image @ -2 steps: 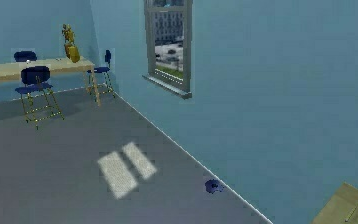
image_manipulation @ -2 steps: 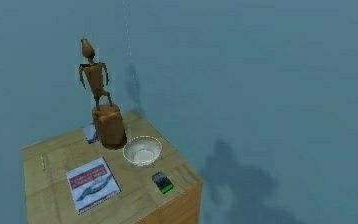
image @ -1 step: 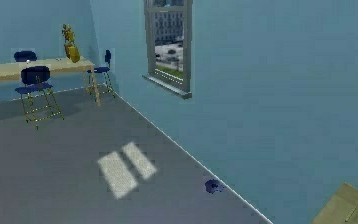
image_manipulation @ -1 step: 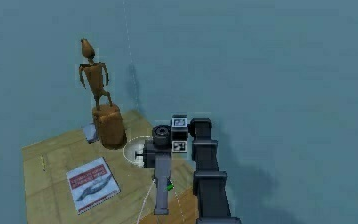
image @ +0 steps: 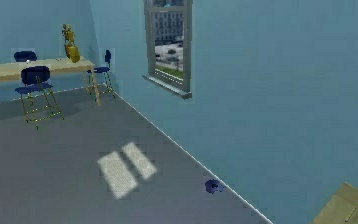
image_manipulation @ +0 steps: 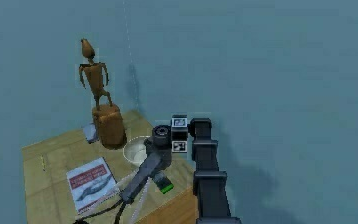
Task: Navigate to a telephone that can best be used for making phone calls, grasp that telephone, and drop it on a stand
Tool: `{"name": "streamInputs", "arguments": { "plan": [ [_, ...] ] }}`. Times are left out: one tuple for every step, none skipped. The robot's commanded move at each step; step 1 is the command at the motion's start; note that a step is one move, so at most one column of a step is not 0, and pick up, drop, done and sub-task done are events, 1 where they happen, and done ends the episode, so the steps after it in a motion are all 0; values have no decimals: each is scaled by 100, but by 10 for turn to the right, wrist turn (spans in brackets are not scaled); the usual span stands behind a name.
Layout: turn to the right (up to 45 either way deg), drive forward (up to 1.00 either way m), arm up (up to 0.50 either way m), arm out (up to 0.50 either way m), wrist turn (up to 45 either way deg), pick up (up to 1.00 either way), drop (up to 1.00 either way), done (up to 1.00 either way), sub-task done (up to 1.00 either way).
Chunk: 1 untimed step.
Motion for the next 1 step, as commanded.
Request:
{"name": "streamInputs", "arguments": {
  "plan": [
    [0, 0, 0, 0, 450, 0, 0, 0, 0]
  ]
}}
